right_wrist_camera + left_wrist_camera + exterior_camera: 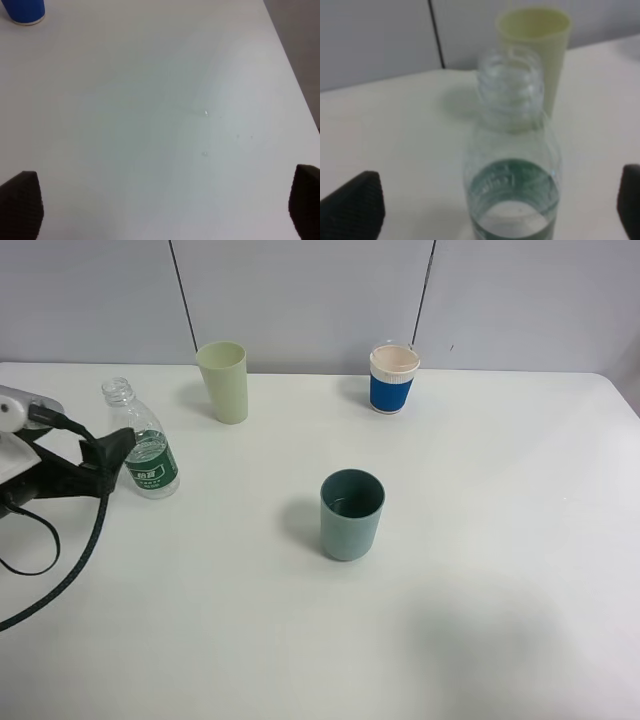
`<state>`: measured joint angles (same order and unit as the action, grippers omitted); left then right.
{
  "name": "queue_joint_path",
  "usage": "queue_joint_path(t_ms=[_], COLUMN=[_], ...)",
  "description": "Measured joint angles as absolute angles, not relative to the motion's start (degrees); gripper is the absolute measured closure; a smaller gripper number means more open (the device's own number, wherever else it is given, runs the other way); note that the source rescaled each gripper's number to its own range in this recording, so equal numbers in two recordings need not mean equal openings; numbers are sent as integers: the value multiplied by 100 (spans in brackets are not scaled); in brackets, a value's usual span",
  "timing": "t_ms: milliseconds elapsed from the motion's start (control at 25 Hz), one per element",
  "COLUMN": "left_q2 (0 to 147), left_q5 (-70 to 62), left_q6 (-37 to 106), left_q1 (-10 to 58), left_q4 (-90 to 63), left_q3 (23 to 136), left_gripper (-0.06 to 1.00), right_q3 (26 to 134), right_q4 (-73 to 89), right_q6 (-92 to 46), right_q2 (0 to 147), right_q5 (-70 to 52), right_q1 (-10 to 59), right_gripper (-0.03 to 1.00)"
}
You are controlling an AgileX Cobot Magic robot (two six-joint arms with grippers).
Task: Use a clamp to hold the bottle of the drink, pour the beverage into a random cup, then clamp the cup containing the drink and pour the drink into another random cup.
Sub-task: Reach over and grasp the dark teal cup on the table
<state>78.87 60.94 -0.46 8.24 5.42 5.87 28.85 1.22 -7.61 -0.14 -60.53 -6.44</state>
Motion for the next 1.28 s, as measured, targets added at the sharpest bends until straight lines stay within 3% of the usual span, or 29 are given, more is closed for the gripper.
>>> queue_joint_path(t_ms=[160,360,560,1080,1280], left_q2=[6795,5422,4125,1275,378], left_q5=[5655,4754,3419,-2427,-3890], left_q6=[-467,-868,-1147,-1175,-1175], left_q1=[824,824,824,824,824], left_q4=[464,445,439,595,595], left_q3=[569,602,932,3107,3546], left_gripper=[9,-3,-4,-5,-5], right_q3=[2885,2885,2885,2885,2885], right_q4=[122,122,122,122,122], right_q6=[-761,-761,-761,-761,-761], right_q2=[-14,-14,-14,-14,-14], right_q5=[-6053,-6053,-6053,-6053,-6053], right_q1=[-644,-644,-644,-644,-644], right_gripper=[-3,-3,-3,-3,-3])
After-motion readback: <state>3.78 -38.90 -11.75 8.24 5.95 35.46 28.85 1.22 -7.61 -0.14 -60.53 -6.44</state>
